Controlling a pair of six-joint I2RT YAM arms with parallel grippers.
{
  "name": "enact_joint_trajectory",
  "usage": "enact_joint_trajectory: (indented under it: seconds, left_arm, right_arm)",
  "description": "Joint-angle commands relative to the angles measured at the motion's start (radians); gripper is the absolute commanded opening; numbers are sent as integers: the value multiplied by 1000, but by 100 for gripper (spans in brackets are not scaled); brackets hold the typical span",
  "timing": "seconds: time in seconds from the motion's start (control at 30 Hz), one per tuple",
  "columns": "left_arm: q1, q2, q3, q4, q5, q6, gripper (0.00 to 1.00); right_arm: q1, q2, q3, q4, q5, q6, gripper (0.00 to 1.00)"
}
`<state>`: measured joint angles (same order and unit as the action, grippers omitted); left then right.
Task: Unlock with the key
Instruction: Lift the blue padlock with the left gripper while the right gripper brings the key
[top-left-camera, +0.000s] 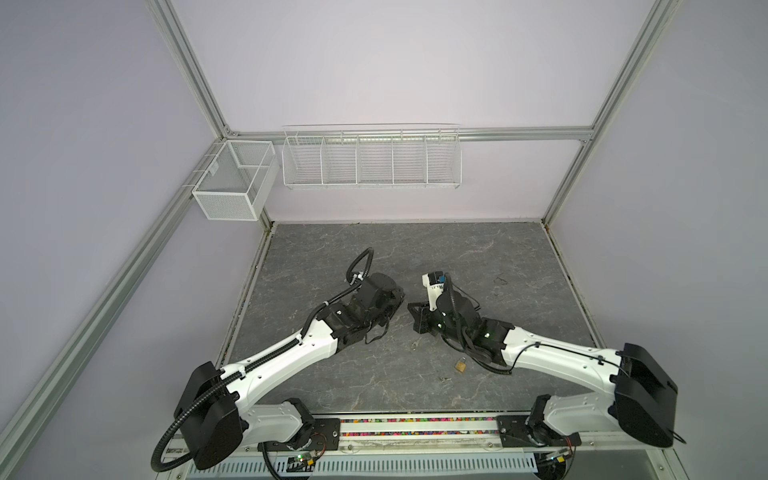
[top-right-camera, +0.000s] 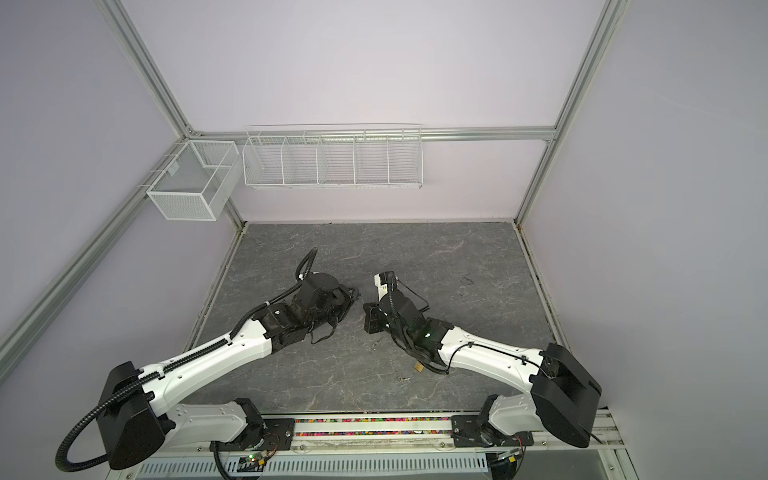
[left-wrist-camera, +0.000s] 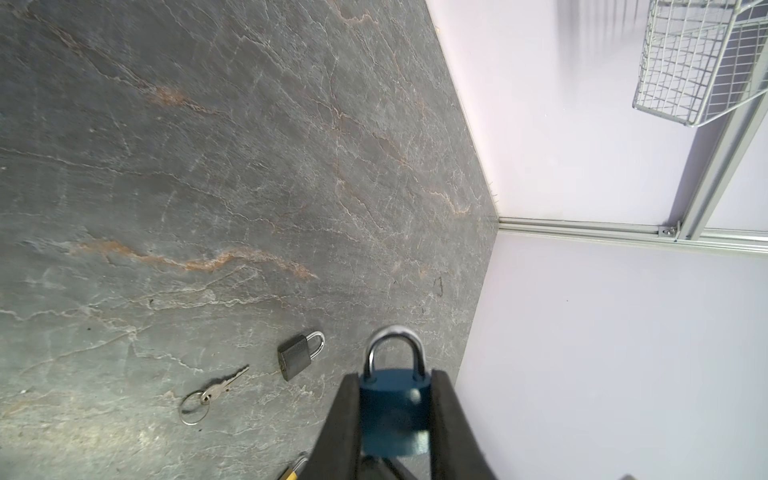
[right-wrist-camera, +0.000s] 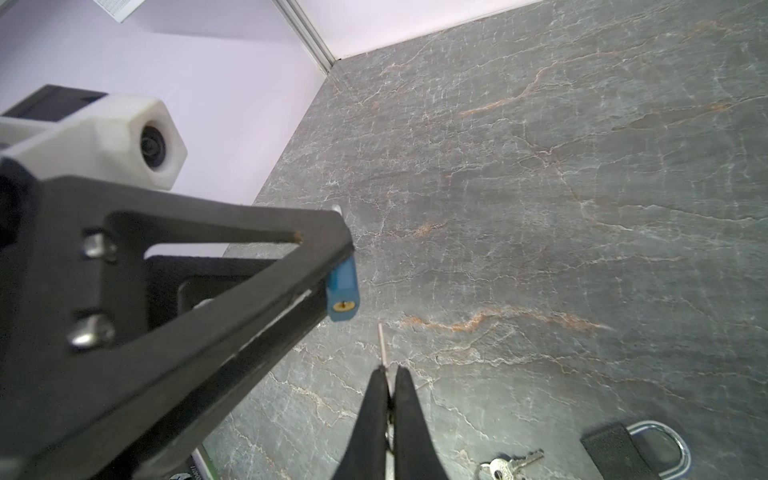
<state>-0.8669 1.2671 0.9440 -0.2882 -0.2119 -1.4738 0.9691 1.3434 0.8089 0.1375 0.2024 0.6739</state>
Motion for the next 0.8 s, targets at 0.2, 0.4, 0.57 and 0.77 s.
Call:
enact_joint_trajectory:
  seconds: [0.2, 0.4, 0.57, 0.77]
  left_arm:
    - [-5, 1, -4, 14, -25, -25, 0]
    - [-5, 6, 2, 10, -26, -25, 0]
    - [-5, 8, 3, 16, -24, -23, 0]
    - [-4, 8, -1, 16, -18, -23, 0]
  right_arm:
    - [10, -1, 29, 44, 32, 3, 7]
    - [11, -1, 37, 35, 32, -1, 7]
    - [15, 0, 44, 28, 38, -5, 6]
    - [16, 1, 62, 1, 60, 0, 7]
